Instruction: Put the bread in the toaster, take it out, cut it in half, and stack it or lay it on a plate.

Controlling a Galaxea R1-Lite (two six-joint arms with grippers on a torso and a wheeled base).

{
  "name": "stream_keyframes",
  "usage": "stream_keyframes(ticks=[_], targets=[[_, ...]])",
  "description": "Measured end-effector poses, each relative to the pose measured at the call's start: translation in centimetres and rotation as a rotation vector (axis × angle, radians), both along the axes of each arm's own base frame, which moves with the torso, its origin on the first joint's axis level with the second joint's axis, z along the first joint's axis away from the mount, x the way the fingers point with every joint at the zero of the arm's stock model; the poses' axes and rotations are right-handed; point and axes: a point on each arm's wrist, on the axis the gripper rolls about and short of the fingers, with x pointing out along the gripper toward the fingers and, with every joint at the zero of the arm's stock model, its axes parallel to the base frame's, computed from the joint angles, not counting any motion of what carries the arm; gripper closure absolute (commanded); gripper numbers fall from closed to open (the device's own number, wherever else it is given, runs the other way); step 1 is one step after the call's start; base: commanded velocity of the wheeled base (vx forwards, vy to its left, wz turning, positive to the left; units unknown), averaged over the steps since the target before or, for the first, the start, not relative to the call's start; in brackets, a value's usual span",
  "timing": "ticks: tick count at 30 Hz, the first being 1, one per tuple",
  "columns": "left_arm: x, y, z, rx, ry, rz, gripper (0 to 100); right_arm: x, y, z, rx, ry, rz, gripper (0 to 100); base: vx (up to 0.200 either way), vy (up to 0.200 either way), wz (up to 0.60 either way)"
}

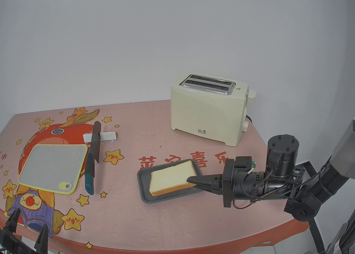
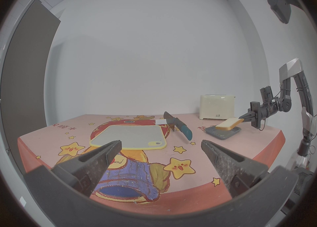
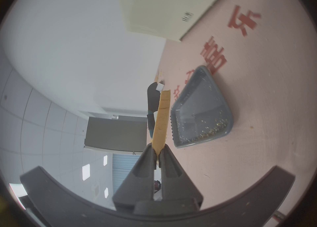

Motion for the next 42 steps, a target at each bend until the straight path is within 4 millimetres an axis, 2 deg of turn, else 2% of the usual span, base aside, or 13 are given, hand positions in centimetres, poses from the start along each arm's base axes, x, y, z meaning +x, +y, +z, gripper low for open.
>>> stream_keyframes(ticks=[9,18,23,30,38,42], targets=[[0.0,0.0,0.0,0.000,0.000,-0.001,0,-0.4,-0.7,1.6,-0.074,-0.279,0.008,100,0.000,0.000,0.00],[0.0,0.0,0.0,0.000,0.000,0.000,0,-0.6,-0.9,2.4,-0.253,-0.638,-0.044,100,0.000,0.000,0.00],[0.0,0.0,0.0,0.000,0.000,0.000,0,-0.9,-1.4,3.9,-0.295,-0.789,-0.071,100,0.000,0.000,0.00],[0.0,0.0,0.0,0.000,0.000,0.000,0,-0.8,-3.6,6.8,-0.319,-0.978,-0.111,100,0.000,0.000,0.00],[0.0,0.0,0.0,0.000,0.000,0.000,0,0.5,-7.3,9.9,-0.327,-1.174,-0.136,100,0.000,0.000,0.00],[0.0,0.0,0.0,0.000,0.000,0.000,0,1.3,-8.3,11.7,-0.317,-1.237,-0.156,100,0.000,0.000,0.00]])
